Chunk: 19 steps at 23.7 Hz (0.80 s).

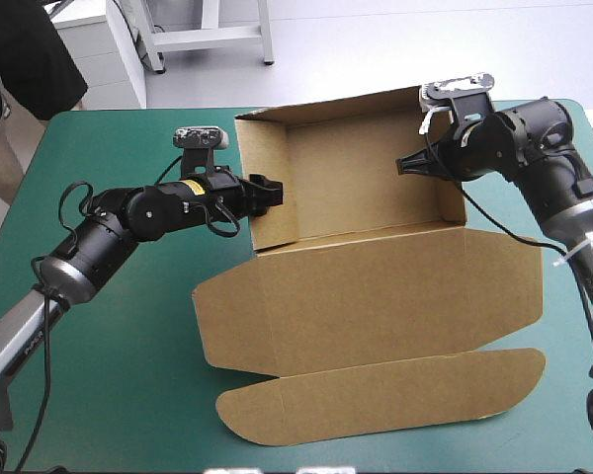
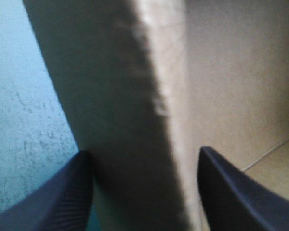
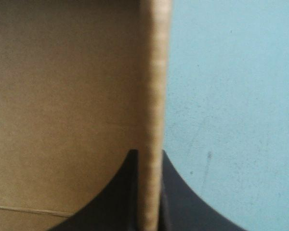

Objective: Fold the box

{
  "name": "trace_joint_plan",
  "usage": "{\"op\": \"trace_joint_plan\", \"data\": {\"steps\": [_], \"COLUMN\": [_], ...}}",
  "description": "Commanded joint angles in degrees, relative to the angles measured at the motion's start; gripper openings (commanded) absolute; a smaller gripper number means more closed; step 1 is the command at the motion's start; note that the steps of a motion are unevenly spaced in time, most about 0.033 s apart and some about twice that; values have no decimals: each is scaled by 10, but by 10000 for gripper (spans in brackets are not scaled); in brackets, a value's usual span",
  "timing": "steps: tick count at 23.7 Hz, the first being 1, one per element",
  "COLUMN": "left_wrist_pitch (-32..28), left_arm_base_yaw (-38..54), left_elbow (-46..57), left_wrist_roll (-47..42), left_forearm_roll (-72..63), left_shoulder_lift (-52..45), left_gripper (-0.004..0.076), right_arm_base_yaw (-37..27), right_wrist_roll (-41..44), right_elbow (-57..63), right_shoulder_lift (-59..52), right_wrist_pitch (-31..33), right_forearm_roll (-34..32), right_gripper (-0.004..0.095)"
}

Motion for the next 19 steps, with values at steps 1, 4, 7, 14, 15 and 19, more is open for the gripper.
{"op": "trace_joint_plan", "data": {"steps": [1,4,7,14,15,19], "left_wrist_pitch": [-50,-65,-54,39,58,123], "left_arm_base_yaw": [-7,-7,-7,-7,-7,-7], "left_elbow": [-19,-19,-21,-84,-100,-153], "left_wrist_roll": [-2,-2,-2,-74,-78,-93], "left_forearm_roll": [-37,-36,-4,109,131,173], "left_shoulder_lift": [-18,-18,-18,10,19,63], "left_gripper": [116,-10,-10,-10,-10,-10], "right_arm_base_yaw": [5,5,5,5,5,5], "right_wrist_roll": [3,3,3,10,13,35], "right_elbow": [-22,-22,-22,-20,-17,16], "right_shoulder_lift": [-28,-28,-28,-25,-23,-19], "right_wrist_pitch": [-34,-24,-24,-1,10,7], "right_forearm_roll": [56,55,55,55,55,55], "right_gripper": [-16,-16,-16,-16,-16,-16]}}
